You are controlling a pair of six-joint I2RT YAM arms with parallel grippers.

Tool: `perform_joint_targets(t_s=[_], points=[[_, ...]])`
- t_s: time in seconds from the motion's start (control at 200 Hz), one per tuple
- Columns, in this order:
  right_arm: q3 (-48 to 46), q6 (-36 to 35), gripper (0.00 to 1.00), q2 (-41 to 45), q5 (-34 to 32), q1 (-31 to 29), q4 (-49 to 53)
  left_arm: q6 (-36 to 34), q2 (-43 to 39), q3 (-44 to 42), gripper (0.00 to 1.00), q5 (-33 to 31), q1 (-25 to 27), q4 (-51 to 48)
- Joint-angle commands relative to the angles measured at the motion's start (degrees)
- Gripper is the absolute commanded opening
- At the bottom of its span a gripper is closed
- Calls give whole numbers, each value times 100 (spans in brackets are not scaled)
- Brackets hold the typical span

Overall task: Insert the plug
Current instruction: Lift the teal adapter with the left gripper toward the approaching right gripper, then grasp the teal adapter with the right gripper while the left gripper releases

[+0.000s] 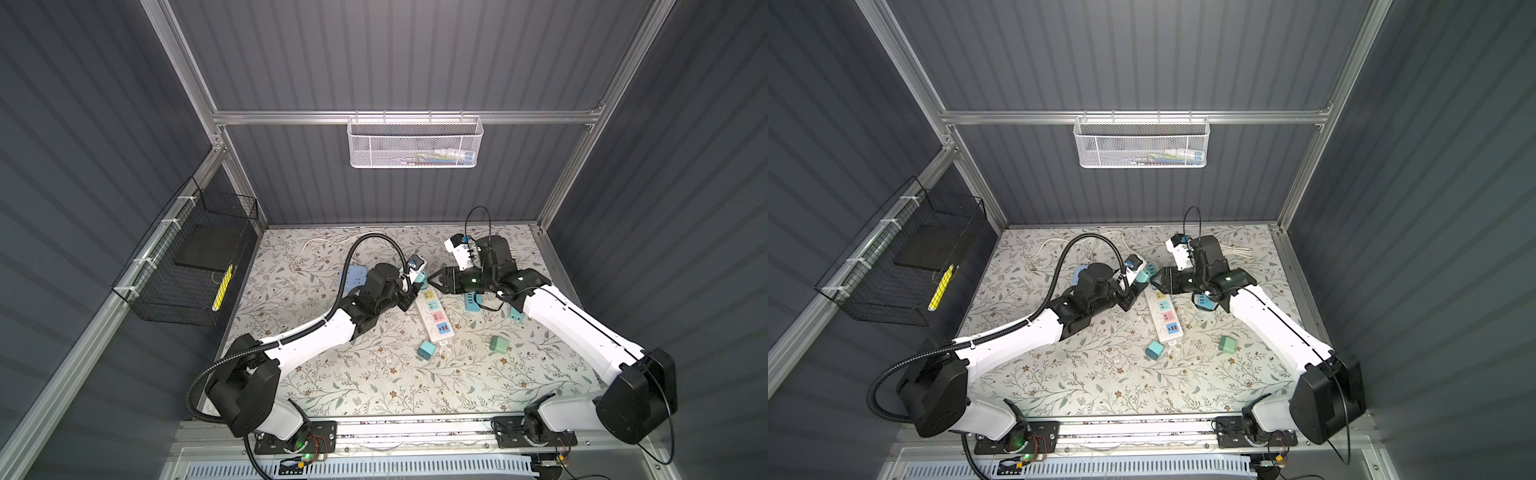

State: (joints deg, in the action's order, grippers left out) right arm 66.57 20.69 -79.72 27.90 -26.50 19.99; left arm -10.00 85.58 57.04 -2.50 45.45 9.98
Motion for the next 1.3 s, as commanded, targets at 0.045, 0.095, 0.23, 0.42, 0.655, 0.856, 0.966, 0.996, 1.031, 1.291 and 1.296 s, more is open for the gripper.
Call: perform_joint_targets(t_s=[0.045, 0.095, 0.23, 0.42, 0.655, 0.856, 0.966, 0.996, 1.031, 1.291, 1.296], points=[[205, 152, 54, -206, 599, 16, -425, -146, 26, -83, 18, 313, 34, 165], [274, 158, 52, -307, 625, 15, -439, -173, 5, -79, 18, 325, 34, 154], [491, 196, 48, -638, 777, 14, -426, -296, -47, -88, 19, 286, 34, 119], [698, 140, 36, -916, 987, 6, -262, -275, -75, -145, 19, 273, 34, 153], [809, -177, 37, -1024, 1028, 13, 166, -300, -90, -149, 20, 286, 34, 145], [918, -262, 37, -1133, 1122, 5, 385, -309, -79, -148, 22, 269, 34, 127], [978, -302, 37, -1183, 1167, 5, 446, -301, -68, -131, 24, 250, 34, 110], [988, -299, 37, -1194, 1171, 7, 447, -293, -61, -125, 24, 255, 35, 101], [1005, -306, 36, -1203, 1182, -3, 451, -291, -59, -122, 24, 250, 34, 101], [1004, -397, 21, -1212, 1183, -61, 479, -249, -50, -114, 27, 182, 34, 75], [1001, -398, 21, -1208, 1178, -63, 479, -244, -50, -114, 28, 181, 34, 75]])
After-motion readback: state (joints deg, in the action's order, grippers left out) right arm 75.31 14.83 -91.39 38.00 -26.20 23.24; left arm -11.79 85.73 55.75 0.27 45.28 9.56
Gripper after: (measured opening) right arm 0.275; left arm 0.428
